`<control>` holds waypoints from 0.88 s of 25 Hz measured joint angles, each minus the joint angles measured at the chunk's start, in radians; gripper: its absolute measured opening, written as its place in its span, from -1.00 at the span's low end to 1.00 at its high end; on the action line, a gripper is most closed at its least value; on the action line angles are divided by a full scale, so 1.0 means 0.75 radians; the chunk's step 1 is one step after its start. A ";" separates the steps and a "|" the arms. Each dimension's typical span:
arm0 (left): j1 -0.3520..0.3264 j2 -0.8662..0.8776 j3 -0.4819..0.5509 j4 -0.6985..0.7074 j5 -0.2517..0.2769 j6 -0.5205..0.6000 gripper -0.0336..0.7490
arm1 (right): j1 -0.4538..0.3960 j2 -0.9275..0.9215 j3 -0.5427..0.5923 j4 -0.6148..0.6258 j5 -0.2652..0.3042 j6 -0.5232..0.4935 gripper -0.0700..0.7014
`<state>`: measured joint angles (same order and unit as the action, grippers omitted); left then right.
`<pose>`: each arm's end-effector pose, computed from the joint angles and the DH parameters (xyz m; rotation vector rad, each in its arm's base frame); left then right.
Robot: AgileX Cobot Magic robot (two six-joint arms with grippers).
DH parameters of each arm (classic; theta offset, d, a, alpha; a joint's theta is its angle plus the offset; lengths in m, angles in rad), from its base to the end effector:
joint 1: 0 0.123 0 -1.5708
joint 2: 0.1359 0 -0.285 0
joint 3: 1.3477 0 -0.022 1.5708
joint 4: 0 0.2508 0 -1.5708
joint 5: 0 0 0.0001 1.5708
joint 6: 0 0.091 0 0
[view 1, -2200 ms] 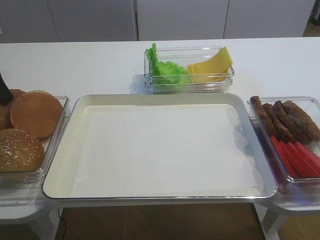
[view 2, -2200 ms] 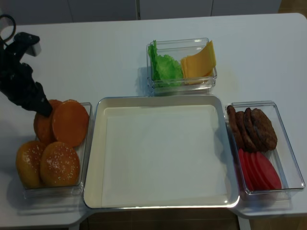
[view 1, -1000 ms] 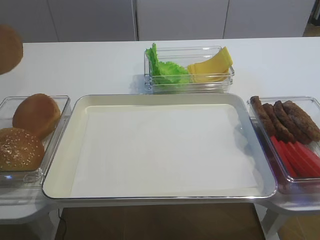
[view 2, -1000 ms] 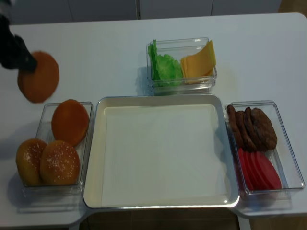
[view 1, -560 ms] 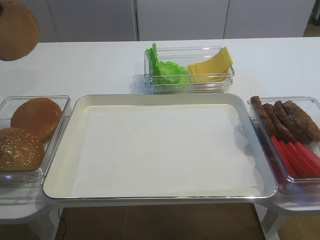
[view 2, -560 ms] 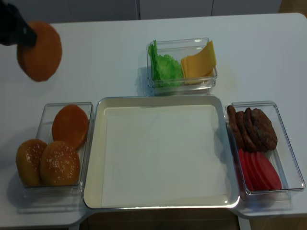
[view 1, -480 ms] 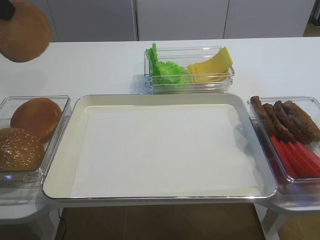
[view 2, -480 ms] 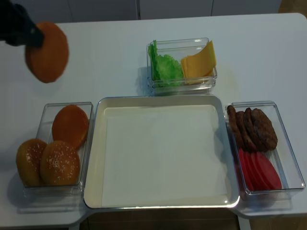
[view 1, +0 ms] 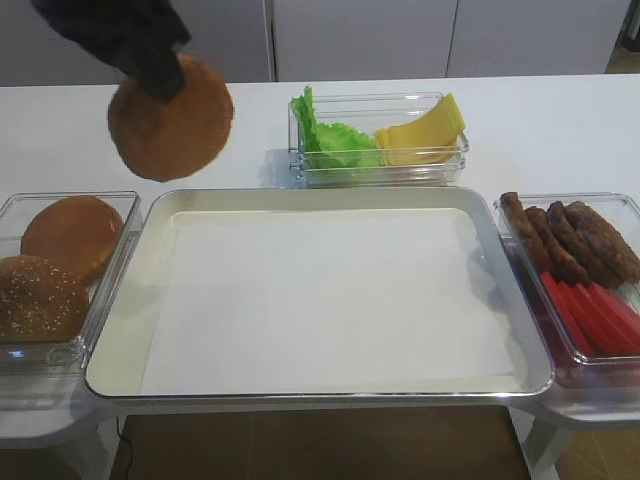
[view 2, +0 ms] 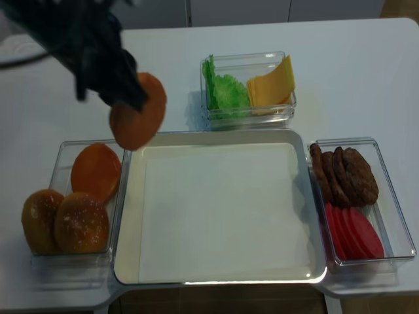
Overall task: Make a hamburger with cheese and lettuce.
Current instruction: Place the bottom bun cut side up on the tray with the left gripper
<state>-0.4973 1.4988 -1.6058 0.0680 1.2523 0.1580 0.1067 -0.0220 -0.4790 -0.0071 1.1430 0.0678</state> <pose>0.2705 -0.1401 0.3983 0.8501 2.4833 -0.0254 -0.0093 -0.0016 0.2648 -0.0407 2.1266 0.0946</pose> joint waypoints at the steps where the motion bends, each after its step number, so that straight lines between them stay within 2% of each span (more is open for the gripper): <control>1: -0.062 0.010 0.000 0.047 0.000 -0.057 -0.55 | 0.000 0.000 0.000 0.000 0.000 0.000 0.40; 6: -0.303 0.107 0.000 0.184 0.000 -0.253 -0.55 | 0.000 0.000 0.000 0.000 0.000 0.002 0.40; 13: -0.558 0.306 0.000 0.462 -0.008 -0.513 -0.55 | 0.000 0.000 0.000 0.000 0.000 0.007 0.39; 17: -0.663 0.378 0.000 0.615 -0.022 -0.676 -0.56 | 0.000 0.000 0.000 0.000 0.000 0.007 0.39; 22: -0.704 0.435 0.000 0.698 -0.030 -0.787 -0.56 | 0.000 0.000 0.000 0.000 0.000 0.007 0.39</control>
<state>-1.0255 1.8247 -1.6058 0.5913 1.2298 -0.4319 0.1067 -0.0220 -0.4790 -0.0071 1.1430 0.0733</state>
